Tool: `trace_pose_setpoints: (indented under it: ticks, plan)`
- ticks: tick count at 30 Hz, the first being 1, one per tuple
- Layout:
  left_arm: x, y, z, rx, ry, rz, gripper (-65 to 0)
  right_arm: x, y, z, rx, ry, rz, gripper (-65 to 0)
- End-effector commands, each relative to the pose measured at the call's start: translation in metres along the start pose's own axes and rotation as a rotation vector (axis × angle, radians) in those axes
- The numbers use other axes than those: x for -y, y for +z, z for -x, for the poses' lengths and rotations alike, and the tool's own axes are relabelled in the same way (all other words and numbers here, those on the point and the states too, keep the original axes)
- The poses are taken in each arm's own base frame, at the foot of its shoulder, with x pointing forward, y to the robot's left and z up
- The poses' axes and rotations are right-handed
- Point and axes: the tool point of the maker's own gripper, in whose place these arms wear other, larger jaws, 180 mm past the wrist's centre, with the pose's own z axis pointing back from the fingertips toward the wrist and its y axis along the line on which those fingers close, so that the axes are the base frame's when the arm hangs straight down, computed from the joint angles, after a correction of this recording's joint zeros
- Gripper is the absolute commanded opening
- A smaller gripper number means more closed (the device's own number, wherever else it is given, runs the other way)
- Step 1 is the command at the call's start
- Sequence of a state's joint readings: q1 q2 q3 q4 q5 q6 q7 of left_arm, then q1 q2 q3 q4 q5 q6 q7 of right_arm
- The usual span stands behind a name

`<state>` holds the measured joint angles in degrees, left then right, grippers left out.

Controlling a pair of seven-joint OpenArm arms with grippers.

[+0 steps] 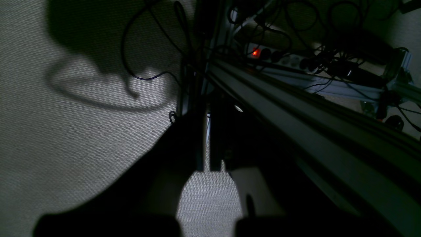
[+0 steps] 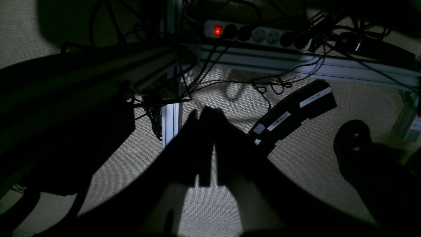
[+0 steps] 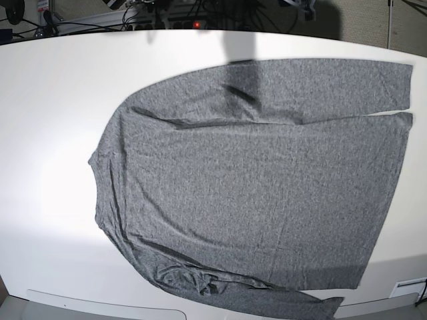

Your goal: Fold the T-shirt properly

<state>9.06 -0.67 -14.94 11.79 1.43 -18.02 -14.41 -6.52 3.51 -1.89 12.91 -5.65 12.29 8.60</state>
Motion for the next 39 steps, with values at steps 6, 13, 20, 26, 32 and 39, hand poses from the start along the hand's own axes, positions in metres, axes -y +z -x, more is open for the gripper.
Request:
trace_pose_setpoints:
  ticks: [6, 13, 20, 26, 32, 39]
  plan:
    - [-0.002, 0.002, 0.001, 0.007, 0.000, 0.003, -62.5, 0.001, 0.000, -0.005, 0.017, 0.003, -0.002, -63.9]
    - [-0.002, 0.002, 0.001, 0.007, 0.000, 0.002, -62.0, 0.001, 0.000, -0.005, 0.018, 0.003, -0.002, -63.9]
    - [-0.002, 0.002, 0.001, 0.007, 0.000, 0.003, -49.7, 0.001, 0.000, -0.007, 0.023, 0.004, -0.002, -47.4]
    - [-0.002, 0.002, 0.003, 0.005, 0.001, 0.002, -49.5, 0.001, 0.000, -0.007, 0.023, 0.004, -0.002, -44.8]
    - [-0.002, 0.002, 0.003, 0.005, 0.000, 0.002, -49.5, 0.003, 0.000, -0.005, 0.016, 0.005, 0.001, -44.8]
    - [-0.002, 0.002, 0.003, 0.004, 0.000, 0.002, -49.5, 0.019, 0.002, 0.005, -0.041, 0.018, 0.032, -44.8]
